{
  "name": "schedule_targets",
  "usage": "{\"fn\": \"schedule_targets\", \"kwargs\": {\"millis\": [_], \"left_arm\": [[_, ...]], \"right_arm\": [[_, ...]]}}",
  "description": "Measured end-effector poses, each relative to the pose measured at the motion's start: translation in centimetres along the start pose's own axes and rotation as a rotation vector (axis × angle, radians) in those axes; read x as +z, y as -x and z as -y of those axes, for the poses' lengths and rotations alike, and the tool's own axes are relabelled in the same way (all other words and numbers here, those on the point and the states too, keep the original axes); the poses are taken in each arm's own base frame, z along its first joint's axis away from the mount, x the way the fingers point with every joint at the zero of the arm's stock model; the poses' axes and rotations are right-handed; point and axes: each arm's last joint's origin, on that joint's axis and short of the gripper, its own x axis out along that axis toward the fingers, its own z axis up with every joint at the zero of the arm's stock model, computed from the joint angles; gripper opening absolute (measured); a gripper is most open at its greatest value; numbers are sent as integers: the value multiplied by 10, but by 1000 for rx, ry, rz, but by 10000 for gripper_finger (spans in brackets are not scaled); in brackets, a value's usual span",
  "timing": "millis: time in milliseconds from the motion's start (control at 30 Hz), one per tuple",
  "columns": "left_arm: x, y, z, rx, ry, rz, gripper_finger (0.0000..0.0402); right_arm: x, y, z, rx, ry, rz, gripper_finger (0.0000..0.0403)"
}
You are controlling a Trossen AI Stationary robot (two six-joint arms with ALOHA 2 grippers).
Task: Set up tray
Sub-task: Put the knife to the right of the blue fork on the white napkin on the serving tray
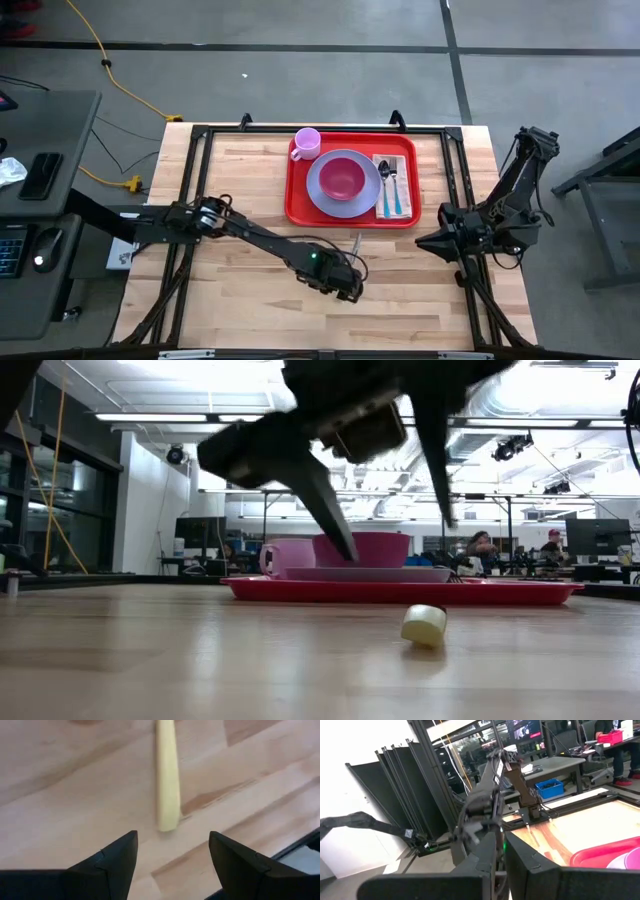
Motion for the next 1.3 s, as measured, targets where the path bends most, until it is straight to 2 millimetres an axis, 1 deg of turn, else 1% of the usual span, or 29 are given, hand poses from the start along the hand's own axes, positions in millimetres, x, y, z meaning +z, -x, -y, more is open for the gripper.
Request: {"fn": "schedule_targets", "kwargs": {"millis": [200,300,333,400,600,733,833,933,1000,1067,1133,1200,1300], "left_arm": [[2,27,-2,12,-28,83,276],[3,34,5,-57,-59,122,276],[4,35,5,-61,-69,129,276],[8,37,12,-132,-83,147,276],[31,38,11,-133,-86,183,276],[41,32,10,-122,-92,176,276],[42,25,12,-139,-102,164,276],[41,19,10,-115,-105,154,276],[41,12,10,-115,-95,147,276],[41,6,6,-75,-89,124,276],[41,-4,10,-113,-87,98,276],[40,-9,5,-76,-86,69,276],[40,-22,6,-90,-83,46,275]], "right_arm": [[-1,0,0,16,3,-8,17],[-1,0,0,15,5,-9,17],[-1,0,0,15,7,-11,17],[-2,0,0,10,16,-16,17],[-2,0,1,-7,20,-14,16],[-2,0,1,-7,20,-14,16],[-2,0,1,-7,21,-14,16],[-3,0,1,-11,28,-19,16],[-3,0,2,-20,35,-20,16],[-3,0,2,-24,37,-19,16],[-3,0,2,-32,39,-17,16],[-3,0,2,-37,41,-16,16],[-4,0,3,-39,50,-22,16]]}}
